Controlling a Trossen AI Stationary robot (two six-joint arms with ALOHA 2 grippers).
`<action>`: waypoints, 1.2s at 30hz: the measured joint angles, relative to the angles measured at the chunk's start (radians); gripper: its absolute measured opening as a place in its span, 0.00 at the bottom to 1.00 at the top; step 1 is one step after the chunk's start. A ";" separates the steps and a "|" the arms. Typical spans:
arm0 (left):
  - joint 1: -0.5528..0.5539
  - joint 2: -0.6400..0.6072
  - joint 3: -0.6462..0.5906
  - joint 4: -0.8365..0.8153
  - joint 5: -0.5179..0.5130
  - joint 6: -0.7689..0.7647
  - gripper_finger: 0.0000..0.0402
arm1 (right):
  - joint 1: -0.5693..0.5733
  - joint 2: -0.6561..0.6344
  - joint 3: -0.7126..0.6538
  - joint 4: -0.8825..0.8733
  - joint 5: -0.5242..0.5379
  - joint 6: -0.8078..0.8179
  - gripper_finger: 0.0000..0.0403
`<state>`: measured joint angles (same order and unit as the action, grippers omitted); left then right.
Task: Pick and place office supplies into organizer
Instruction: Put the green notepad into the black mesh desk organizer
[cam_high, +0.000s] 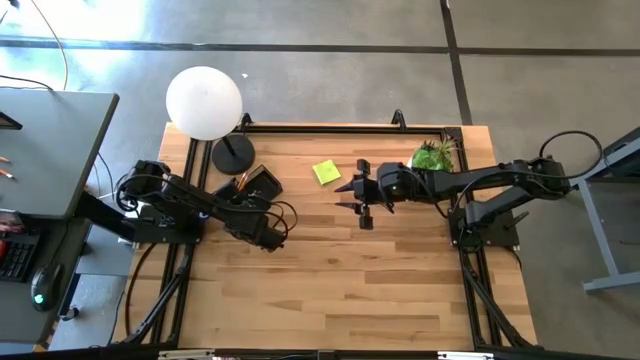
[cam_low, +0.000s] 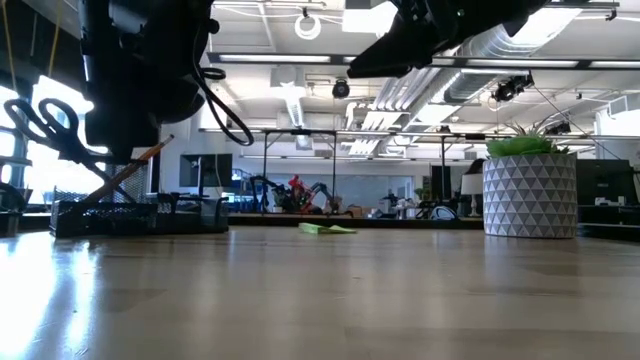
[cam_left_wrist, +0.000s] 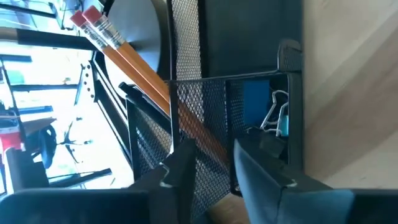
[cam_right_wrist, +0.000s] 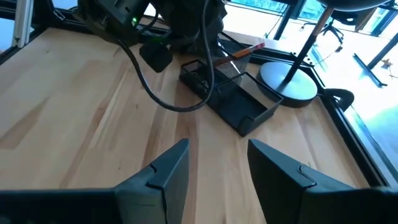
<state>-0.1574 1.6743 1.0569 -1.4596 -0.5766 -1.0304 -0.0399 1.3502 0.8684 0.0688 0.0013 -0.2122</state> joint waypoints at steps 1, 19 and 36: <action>0.000 0.000 0.000 0.000 0.000 -0.004 0.26 | 0.000 0.000 0.000 -0.001 0.000 0.003 0.39; -0.078 -0.001 0.222 0.107 -0.214 0.239 0.19 | -0.127 0.245 0.000 0.112 0.057 0.009 0.39; -0.216 -0.021 0.339 0.309 -0.496 0.557 0.02 | -0.488 0.368 0.000 0.336 -0.080 0.184 0.39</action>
<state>-0.3732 1.6534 1.3954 -1.1508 -1.0726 -0.4734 -0.5283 1.7178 0.8684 0.4052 -0.0791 -0.0280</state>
